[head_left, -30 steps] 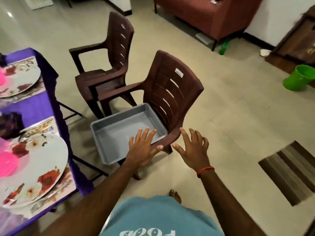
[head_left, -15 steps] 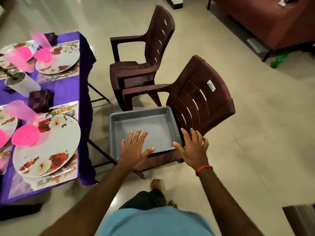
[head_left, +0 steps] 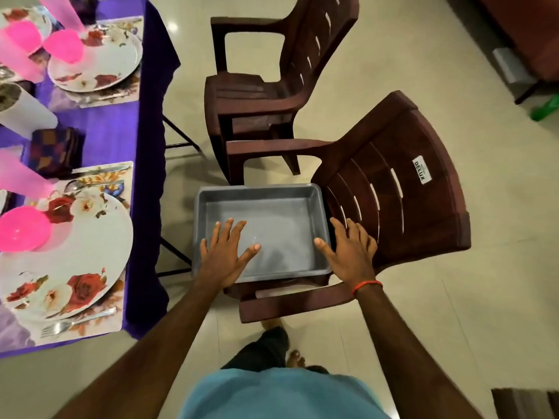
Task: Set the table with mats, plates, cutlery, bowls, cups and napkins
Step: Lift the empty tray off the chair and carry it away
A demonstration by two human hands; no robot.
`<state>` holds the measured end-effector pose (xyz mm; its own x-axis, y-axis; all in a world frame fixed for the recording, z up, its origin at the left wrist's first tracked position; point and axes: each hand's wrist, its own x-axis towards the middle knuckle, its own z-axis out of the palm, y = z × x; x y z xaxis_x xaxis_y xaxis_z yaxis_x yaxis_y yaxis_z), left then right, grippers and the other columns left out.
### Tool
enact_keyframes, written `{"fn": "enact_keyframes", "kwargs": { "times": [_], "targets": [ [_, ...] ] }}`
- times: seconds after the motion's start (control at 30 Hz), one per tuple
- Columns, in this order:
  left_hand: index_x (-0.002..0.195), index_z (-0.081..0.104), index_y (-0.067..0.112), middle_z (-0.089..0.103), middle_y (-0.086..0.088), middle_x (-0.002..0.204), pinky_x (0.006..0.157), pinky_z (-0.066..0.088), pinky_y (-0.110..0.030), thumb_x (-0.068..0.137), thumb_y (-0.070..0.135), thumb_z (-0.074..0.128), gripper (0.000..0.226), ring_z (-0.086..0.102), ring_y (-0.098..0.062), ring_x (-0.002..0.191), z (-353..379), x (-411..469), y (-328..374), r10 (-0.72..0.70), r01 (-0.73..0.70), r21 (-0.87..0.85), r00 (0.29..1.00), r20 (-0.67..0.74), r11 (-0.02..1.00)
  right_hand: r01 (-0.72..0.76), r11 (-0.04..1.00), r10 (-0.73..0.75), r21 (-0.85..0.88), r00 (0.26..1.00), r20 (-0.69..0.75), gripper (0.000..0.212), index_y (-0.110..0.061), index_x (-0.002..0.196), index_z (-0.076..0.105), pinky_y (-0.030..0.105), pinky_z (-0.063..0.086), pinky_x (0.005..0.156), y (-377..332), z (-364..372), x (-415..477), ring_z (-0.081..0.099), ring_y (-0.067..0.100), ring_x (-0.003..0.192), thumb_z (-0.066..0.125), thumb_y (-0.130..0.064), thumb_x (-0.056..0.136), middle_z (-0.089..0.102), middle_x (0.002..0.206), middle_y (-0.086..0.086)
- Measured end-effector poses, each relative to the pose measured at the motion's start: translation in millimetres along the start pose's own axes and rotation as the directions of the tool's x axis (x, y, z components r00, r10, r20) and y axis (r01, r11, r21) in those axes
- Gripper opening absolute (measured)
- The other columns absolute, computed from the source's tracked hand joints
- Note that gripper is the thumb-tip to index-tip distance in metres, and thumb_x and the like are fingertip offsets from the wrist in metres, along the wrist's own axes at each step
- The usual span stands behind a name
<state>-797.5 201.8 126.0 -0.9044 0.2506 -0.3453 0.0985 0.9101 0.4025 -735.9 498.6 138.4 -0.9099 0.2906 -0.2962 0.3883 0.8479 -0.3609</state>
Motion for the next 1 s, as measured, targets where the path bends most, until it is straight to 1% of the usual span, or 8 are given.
{"fn": "enact_keyframes", "kwargs": {
  "times": [0.13, 0.5, 0.63, 0.7, 0.77, 0.8, 0.87, 1.0],
  "targets": [
    [0.16, 0.014, 0.042, 0.005, 0.005, 0.172, 0.121, 0.006, -0.067, 0.091, 0.083, 0.029, 0.082, -0.003, -0.023, 0.159, 7.1, 26.2, -19.4, -0.072, 0.072, -0.02, 0.997, 0.028, 0.997, -0.029, 1.0, 0.029, 0.008, 0.999, 0.036, 0.076, -0.031, 0.155, 0.029, 0.059, 0.012, 0.118, -6.0, 14.1, 37.4, 0.016, 0.033, 0.15, 0.038, -0.074, 0.092, 0.025, 0.163, 0.012],
    [0.162, 0.015, 0.037, 0.005, 0.002, 0.173, 0.122, 0.007, -0.066, 0.076, 0.096, 0.016, 0.103, 0.0, -0.026, 0.159, 26.2, 80.3, -90.1, -0.288, 0.288, -0.088, 0.958, 0.016, 0.954, -0.165, 0.983, 0.144, 0.081, 0.965, 0.219, 0.076, -0.033, 0.156, 0.028, 0.056, 0.016, 0.117, 17.5, 68.8, 111.8, 0.015, 0.032, 0.15, 0.048, -0.069, 0.092, 0.02, 0.165, 0.01],
    [0.162, 0.015, 0.035, 0.008, -0.001, 0.172, 0.121, 0.01, -0.066, 0.09, 0.085, 0.032, 0.09, 0.003, -0.03, 0.158, 36.4, 104.3, -113.8, -0.356, 0.355, -0.111, 0.934, 0.012, 0.928, -0.202, 0.975, 0.174, 0.089, 0.952, 0.253, 0.077, -0.032, 0.157, 0.027, 0.057, 0.018, 0.117, 29.1, 94.3, 146.5, 0.018, 0.034, 0.149, 0.054, -0.064, 0.092, 0.021, 0.164, 0.011],
    [0.161, 0.018, 0.029, 0.019, -0.007, 0.169, 0.119, 0.021, -0.067, 0.089, 0.081, 0.044, 0.093, 0.018, -0.035, 0.155, 43.1, 111.0, -128.8, -0.394, 0.388, -0.156, 0.919, -0.01, 0.908, -0.224, 0.968, 0.189, 0.117, 0.948, 0.257, 0.077, -0.031, 0.155, 0.029, 0.058, 0.023, 0.116, 33.4, 106.0, 160.7, 0.022, 0.037, 0.147, 0.059, -0.061, 0.091, 0.025, 0.162, 0.012],
    [0.156, 0.024, 0.023, 0.036, -0.011, 0.156, 0.11, 0.039, -0.065, 0.081, 0.083, 0.055, 0.101, 0.039, -0.037, 0.142, 54.0, 123.9, -144.2, -0.462, 0.434, -0.27, 0.885, -0.048, 0.859, -0.248, 0.953, 0.197, 0.173, 0.943, 0.269, 0.077, -0.029, 0.153, 0.033, 0.059, 0.03, 0.114, 40.9, 124.4, 180.5, 0.031, 0.04, 0.142, 0.065, -0.056, 0.088, 0.033, 0.157, 0.014],
    [0.155, 0.025, 0.02, 0.04, -0.012, 0.152, 0.107, 0.042, -0.062, 0.08, 0.078, 0.061, 0.101, 0.043, -0.037, 0.138, 60.4, 128.9, -150.5, -0.499, 0.458, -0.328, 0.865, -0.049, 0.826, -0.273, 0.937, 0.21, 0.218, 0.938, 0.276, 0.078, -0.027, 0.152, 0.035, 0.058, 0.032, 0.113, 45.3, 133.7, 189.5, 0.035, 0.041, 0.14, 0.069, -0.053, 0.087, 0.036, 0.154, 0.016],
    [0.159, 0.017, 0.018, 0.037, -0.015, 0.157, 0.111, 0.039, -0.063, 0.084, 0.069, 0.067, 0.103, 0.039, -0.04, 0.142, 70.9, 134.4, -165.3, -0.571, 0.52, -0.391, 0.821, -0.016, 0.759, -0.339, 0.885, 0.248, 0.319, 0.923, 0.293, 0.081, -0.021, 0.153, 0.035, 0.056, 0.035, 0.114, 51.1, 145.1, 203.4, 0.039, 0.04, 0.139, 0.073, -0.046, 0.087, 0.039, 0.154, 0.017],
    [0.164, 0.001, 0.026, 0.022, -0.014, 0.168, 0.118, 0.032, -0.061, 0.078, 0.084, 0.059, 0.119, 0.028, -0.04, 0.151, 81.4, 140.2, -199.7, -0.67, 0.655, -0.49, 0.721, 0.176, 0.576, -0.458, 0.764, 0.328, 0.454, 0.882, 0.338, 0.085, -0.014, 0.156, 0.027, 0.047, 0.043, 0.11, 52.4, 165.0, 221.1, 0.051, 0.035, 0.133, 0.074, -0.038, 0.089, 0.048, 0.149, 0.015]
  ]
}}
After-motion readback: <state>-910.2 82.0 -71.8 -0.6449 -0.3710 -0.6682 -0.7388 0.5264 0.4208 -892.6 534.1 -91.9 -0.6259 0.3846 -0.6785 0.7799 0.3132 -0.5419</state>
